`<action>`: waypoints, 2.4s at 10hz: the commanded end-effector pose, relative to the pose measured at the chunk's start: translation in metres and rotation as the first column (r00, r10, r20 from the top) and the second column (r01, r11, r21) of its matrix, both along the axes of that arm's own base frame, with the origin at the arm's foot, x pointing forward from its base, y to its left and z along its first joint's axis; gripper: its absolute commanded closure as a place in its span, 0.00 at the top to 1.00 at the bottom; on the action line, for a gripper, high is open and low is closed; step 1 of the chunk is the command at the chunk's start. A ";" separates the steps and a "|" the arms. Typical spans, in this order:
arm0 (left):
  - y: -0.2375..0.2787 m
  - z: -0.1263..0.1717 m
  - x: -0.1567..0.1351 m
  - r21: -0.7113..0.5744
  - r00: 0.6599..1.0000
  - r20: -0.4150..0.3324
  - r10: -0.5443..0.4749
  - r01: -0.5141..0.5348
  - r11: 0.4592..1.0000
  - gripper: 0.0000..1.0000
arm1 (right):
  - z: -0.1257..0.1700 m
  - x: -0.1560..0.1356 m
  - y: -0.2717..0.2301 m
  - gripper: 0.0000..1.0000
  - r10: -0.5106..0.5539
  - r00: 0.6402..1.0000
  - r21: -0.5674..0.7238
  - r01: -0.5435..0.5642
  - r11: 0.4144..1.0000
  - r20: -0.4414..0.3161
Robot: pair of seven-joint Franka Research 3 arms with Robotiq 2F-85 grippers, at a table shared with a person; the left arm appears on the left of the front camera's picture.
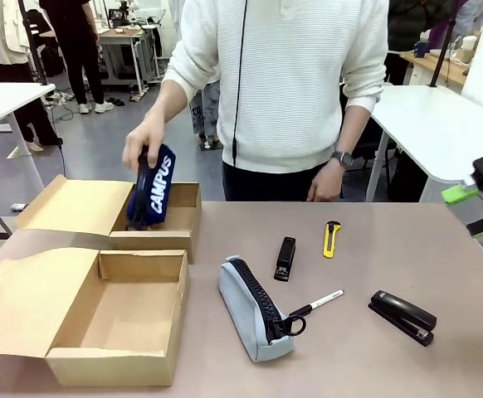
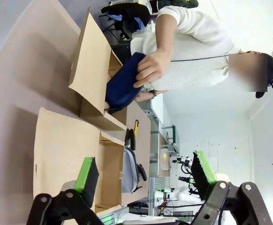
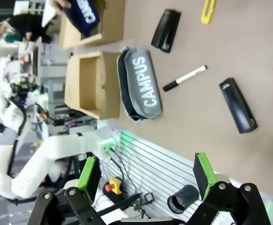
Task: Place items inside the box.
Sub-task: Pick up a Pencil pouch or Stapler and place it inside the Mailer Box closest to the robot.
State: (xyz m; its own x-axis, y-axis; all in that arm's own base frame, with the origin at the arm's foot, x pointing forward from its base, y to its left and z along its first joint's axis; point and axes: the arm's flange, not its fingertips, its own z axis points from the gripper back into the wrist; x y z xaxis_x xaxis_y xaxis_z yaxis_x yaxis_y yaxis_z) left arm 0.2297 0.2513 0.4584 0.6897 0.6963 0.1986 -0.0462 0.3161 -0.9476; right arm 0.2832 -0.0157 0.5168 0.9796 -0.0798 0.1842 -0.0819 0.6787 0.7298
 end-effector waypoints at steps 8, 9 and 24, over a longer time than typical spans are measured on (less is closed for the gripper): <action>0.000 0.001 0.000 0.001 1.000 0.030 -0.004 0.004 1.000 1.00 | -0.074 0.120 0.269 1.00 -0.103 0.959 -0.356 0.002 0.934 -0.263; 0.000 0.001 0.000 0.001 1.000 0.030 -0.004 0.004 1.000 1.00 | -0.089 0.131 0.281 1.00 -0.113 0.954 -0.374 0.001 0.927 -0.277; 0.000 0.001 0.000 0.001 1.000 0.030 -0.004 0.004 1.000 1.00 | -0.220 0.213 0.345 1.00 -0.432 0.878 -0.696 0.179 0.696 -0.206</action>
